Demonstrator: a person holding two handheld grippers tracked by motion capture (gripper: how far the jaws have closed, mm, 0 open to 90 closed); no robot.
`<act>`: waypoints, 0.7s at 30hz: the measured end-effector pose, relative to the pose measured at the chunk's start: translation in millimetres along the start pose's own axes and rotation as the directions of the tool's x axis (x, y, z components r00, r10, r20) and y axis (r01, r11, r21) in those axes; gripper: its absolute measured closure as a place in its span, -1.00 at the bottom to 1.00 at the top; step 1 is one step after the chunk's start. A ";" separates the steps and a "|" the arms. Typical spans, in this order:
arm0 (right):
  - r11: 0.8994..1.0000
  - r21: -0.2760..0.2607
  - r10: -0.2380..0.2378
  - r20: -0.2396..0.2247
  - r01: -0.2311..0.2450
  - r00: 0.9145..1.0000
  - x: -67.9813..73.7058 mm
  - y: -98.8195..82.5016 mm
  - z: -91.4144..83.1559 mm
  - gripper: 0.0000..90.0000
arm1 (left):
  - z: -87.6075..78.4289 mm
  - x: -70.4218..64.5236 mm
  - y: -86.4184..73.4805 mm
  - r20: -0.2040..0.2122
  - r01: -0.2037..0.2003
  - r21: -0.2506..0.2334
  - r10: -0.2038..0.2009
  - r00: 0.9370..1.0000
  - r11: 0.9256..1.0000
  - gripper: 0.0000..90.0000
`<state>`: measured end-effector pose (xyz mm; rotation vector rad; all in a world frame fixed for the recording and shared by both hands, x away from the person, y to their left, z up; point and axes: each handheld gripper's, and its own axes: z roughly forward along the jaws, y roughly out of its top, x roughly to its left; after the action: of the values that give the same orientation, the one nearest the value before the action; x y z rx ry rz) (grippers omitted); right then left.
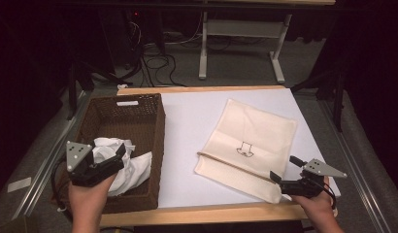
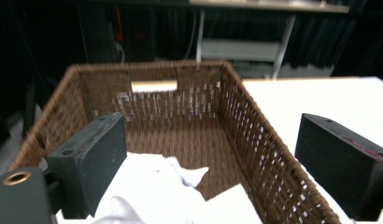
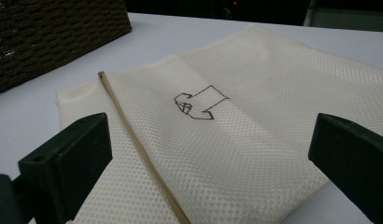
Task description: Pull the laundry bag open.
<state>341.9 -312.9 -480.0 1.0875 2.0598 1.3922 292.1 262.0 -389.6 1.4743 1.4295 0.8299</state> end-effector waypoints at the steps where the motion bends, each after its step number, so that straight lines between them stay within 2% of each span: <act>1: 1.000 -0.003 -0.007 -0.002 0.007 1.000 -0.3 0.2 0.4 -0.99 | 3.4 2.3 1.5 -0.003 -0.004 0.029 0.004 1.000 1.000 -0.82; 3: 1.000 0.000 -0.010 -0.004 0.010 1.000 -0.6 0.1 1.0 -0.99 | 10.1 4.7 4.5 -0.022 -0.047 0.092 0.049 0.999 0.995 -0.85; 4: 1.000 0.005 -0.007 -0.006 0.008 1.000 -0.4 -0.1 1.3 -0.99 | 12.6 6.5 5.7 -0.018 -0.065 0.110 0.067 0.998 0.992 -0.85; 8: 1.000 0.008 -0.013 -0.007 0.013 1.000 -0.5 -0.6 2.4 -0.99 | 18.5 12.1 9.6 -0.041 -0.080 0.139 0.087 0.995 0.987 -0.88; 10: 1.000 0.008 -0.015 -0.006 0.015 1.000 -0.2 -0.6 2.6 -0.99 | 26.9 21.9 10.8 -0.052 -0.075 0.212 0.088 0.995 0.974 -0.90; 13: 1.000 0.014 -0.015 -0.008 0.015 1.000 1.0 -0.8 2.9 -0.99 | 38.4 32.9 8.3 -0.061 -0.047 0.307 0.069 0.996 0.950 -0.99; 14: 1.000 0.012 -0.020 -0.010 0.020 1.000 0.9 -0.7 3.2 -0.99 | 42.4 35.8 6.7 -0.063 -0.044 0.339 0.070 0.996 0.940 -0.99; 16: 1.000 0.011 -0.020 -0.011 0.020 1.000 1.4 -0.6 3.3 -0.99 | 52.8 41.0 3.5 -0.042 -0.018 0.429 0.039 0.998 0.903 -0.99; 17: 1.000 0.011 -0.020 -0.011 0.020 1.000 1.4 -0.6 3.3 -0.99 | 52.8 41.0 3.5 -0.042 -0.018 0.429 0.039 0.998 0.903 -0.99; 18: 1.000 0.020 -0.019 -0.008 0.019 1.000 1.7 -1.1 4.5 -0.99 | 63.4 43.3 -1.4 -0.038 -0.040 0.510 0.069 0.997 0.859 -0.99; 19: 1.000 0.022 -0.015 -0.010 0.015 1.000 1.8 -1.3 4.8 -0.99 | 66.9 44.3 -2.8 -0.046 -0.045 0.530 0.083 0.996 0.847 -0.99; 20: 1.000 0.022 -0.015 -0.011 0.015 1.000 1.9 -1.5 5.3 -0.99 | 69.1 45.1 -3.4 -0.050 -0.040 0.543 0.080 0.996 0.839 -0.99; 21: 1.000 0.022 -0.015 -0.011 0.015 1.000 1.9 -1.6 5.5 -0.99 | 73.1 46.1 -4.5 -0.047 -0.031 0.569 0.070 0.996 0.822 -0.99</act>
<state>344.0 -308.6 -483.5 1.0733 2.0917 1.3742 362.3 296.6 -426.6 1.9482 1.7945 0.4960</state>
